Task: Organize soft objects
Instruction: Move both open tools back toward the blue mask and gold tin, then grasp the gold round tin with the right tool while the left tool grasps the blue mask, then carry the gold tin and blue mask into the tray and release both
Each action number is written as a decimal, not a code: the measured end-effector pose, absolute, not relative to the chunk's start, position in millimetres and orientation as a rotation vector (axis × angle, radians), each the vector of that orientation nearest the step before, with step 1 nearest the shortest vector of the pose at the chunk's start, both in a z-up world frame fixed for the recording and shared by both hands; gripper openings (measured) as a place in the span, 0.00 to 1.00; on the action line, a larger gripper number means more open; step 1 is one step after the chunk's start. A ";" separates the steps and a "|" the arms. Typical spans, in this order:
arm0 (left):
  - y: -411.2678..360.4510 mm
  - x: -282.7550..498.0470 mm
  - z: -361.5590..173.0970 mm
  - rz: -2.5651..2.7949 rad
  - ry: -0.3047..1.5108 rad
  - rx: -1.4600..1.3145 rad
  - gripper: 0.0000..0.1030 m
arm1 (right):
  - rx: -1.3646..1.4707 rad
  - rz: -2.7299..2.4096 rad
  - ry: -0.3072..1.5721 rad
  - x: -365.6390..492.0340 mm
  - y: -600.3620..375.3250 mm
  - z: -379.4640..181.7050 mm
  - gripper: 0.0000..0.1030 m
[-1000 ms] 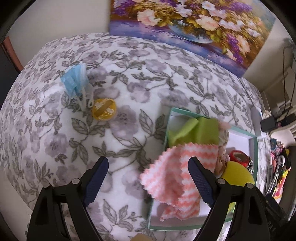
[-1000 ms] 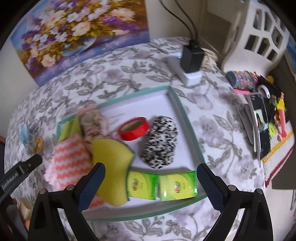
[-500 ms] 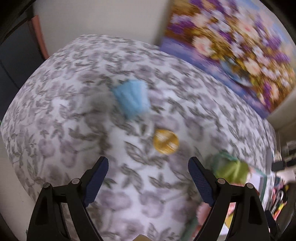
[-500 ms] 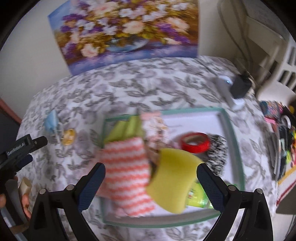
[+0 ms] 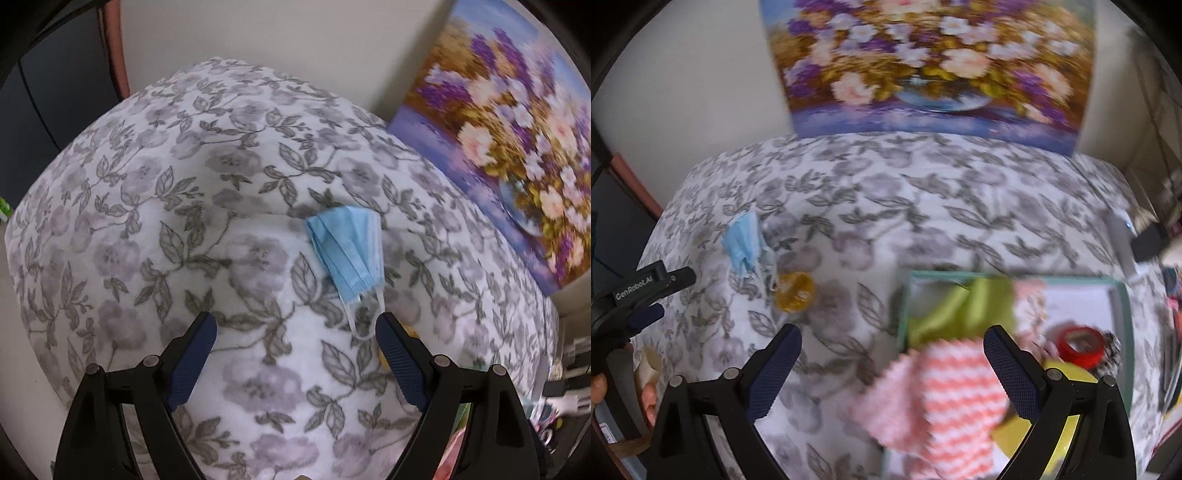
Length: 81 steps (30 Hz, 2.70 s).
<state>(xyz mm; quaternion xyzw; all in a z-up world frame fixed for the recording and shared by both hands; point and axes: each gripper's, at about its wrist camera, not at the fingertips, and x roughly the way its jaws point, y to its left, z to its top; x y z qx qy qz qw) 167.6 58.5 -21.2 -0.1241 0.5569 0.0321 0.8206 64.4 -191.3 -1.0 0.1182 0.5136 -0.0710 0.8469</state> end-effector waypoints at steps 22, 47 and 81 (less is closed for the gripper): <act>59.2 227.8 -73.0 0.109 1.286 -0.271 0.86 | 0.098 0.005 1.194 151.5 -114.3 -95.7 0.93; 26.1 235.4 -104.1 -0.103 1.291 -0.383 0.28 | 0.169 0.086 1.171 157.0 -120.9 -96.4 0.51; -2.7 117.3 33.8 -0.237 1.051 -0.291 0.10 | 0.229 -0.019 1.087 65.1 -164.3 -5.8 0.50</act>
